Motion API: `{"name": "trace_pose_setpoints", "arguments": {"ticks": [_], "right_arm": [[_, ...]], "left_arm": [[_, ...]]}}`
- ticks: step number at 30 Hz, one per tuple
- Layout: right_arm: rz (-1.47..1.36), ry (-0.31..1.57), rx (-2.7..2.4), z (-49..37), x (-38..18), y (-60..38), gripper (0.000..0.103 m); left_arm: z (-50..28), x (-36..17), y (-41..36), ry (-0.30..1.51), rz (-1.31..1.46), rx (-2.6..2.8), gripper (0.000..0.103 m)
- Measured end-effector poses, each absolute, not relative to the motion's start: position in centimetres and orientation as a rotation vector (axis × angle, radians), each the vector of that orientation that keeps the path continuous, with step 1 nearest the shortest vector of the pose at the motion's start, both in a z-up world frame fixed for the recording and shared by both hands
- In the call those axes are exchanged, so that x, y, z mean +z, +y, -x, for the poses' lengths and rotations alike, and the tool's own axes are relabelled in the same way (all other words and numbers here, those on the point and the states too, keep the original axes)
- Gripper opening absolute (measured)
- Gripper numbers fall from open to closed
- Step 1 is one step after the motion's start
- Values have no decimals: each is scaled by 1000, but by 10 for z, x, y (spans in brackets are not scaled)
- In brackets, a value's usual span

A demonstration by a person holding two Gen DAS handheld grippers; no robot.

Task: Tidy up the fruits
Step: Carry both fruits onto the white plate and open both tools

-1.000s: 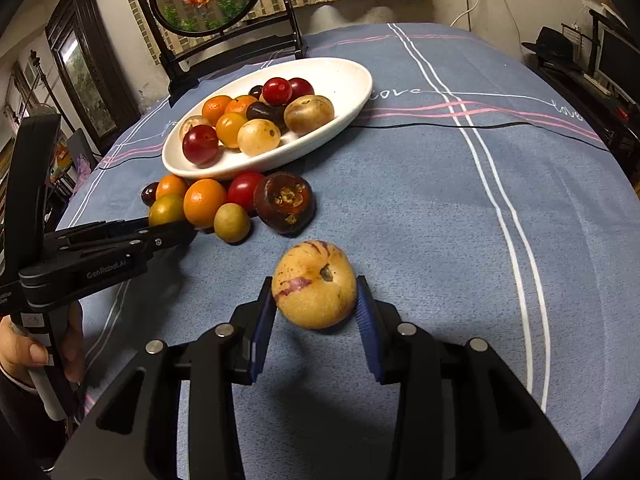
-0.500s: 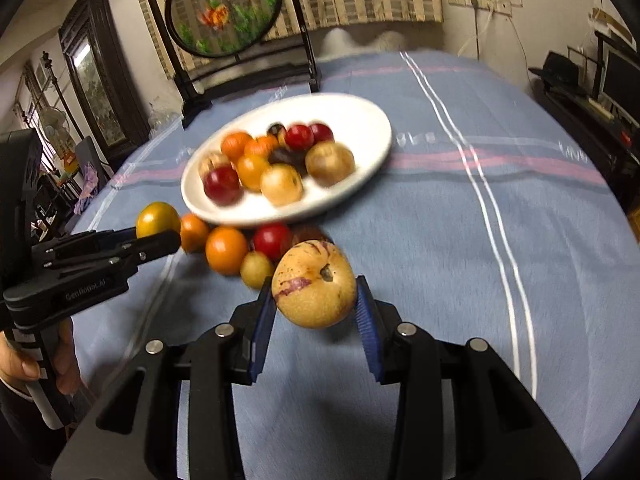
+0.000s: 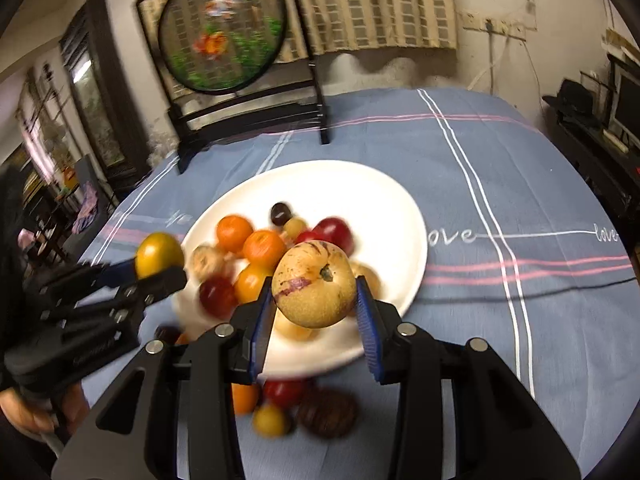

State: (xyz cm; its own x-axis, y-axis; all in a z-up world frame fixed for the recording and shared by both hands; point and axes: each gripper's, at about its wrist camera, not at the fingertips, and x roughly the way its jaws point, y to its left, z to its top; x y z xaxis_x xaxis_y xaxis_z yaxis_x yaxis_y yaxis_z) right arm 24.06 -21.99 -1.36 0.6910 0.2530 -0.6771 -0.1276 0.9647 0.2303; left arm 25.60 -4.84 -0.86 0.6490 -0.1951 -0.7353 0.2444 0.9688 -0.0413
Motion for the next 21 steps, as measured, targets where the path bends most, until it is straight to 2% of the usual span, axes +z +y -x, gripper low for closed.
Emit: {"name": "trace_pose_setpoints", "arguments": {"ticks": [9,14,15,18,20,21], "right_arm": [[-244,837,151,-300,-36,-227,40],[-333,865,99,-311,-49,-239,43],[-334,872,91,-311,-51,-239,43],[-329,877,96,-308,-52,-239,47],[-342,856,100,-302,-48,-240,68],[-352,830,97,-297,-43,-242,71]], "left_arm": [[-295,-25,-67,868,-79,-234,38],[-301,-38,-65,899,-38,-239,39],[-300,-39,-66,896,-36,-239,42],[-293,-36,-67,859,-55,-219,69],[-286,-29,-66,824,-67,-214,70],[-284,-26,-66,820,-69,-216,71]]}}
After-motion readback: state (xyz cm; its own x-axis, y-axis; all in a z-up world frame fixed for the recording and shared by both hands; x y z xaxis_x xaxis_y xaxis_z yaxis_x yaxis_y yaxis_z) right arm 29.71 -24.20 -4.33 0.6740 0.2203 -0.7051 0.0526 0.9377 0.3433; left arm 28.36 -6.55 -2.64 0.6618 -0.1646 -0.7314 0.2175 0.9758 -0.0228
